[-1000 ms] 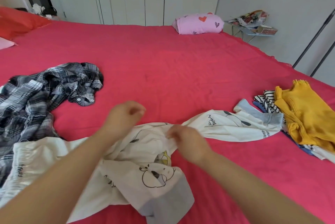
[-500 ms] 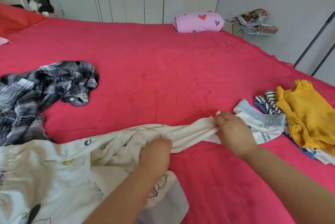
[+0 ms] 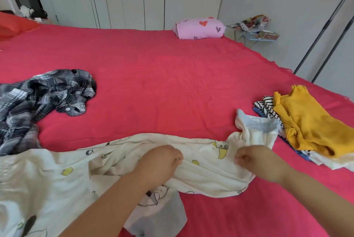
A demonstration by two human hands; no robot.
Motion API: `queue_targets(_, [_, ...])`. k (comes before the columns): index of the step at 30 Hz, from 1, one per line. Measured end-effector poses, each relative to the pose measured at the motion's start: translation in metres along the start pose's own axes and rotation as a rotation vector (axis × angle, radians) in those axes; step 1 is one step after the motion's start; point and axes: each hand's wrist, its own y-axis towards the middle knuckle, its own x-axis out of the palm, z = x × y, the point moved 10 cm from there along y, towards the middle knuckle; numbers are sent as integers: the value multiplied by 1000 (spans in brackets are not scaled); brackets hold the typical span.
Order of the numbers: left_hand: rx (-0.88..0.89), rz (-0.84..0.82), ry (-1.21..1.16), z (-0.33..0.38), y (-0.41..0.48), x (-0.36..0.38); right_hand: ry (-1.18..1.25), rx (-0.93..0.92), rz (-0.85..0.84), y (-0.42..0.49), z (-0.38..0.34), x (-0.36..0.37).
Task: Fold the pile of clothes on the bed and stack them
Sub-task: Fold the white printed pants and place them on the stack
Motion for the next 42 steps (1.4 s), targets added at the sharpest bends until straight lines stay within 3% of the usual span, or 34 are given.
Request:
queue_targets(3, [-50,108,-57,-8,19,-4,124,187,224,29,44,-26])
queue_targets(6, [-104,50,-36,-19,36,16,132,354,291,57,88,-34])
queue_targets(11, [-260,-181,85,-51,44,69,84,602,246,75,148,-24])
queue_targets(14, [-309,-210,72,-61,44,82,65,737,180,68,167,-8])
queue_targets(20, [-347,-168,30,-67,47,83,-155,539,317,66,152,-27])
queue_targets(22, [-351,-143,23,-67,45,80,-176,527,305,59,155,-37])
queue_targets(28, [-361,-138,17,-65,45,79,-565,548,333,12,167,-110])
queue_targets(32, [-376,-114,25,-66,46,79,-469,592,-68,2,180,-74])
queue_targets(34, [-378,-126,28,-66,46,79,-428,582,-25,7,175,-61])
queue_targets(36, [-379,-122,23,-65,46,74,-281,510,199,16,164,-67])
queue_targets(38, [-387,-60,9,-64,50,64,-206,405,307,29,151,-65])
queue_targets(42, [-242,324,105,-46,67,16,-306,268,134,74,122,-40])
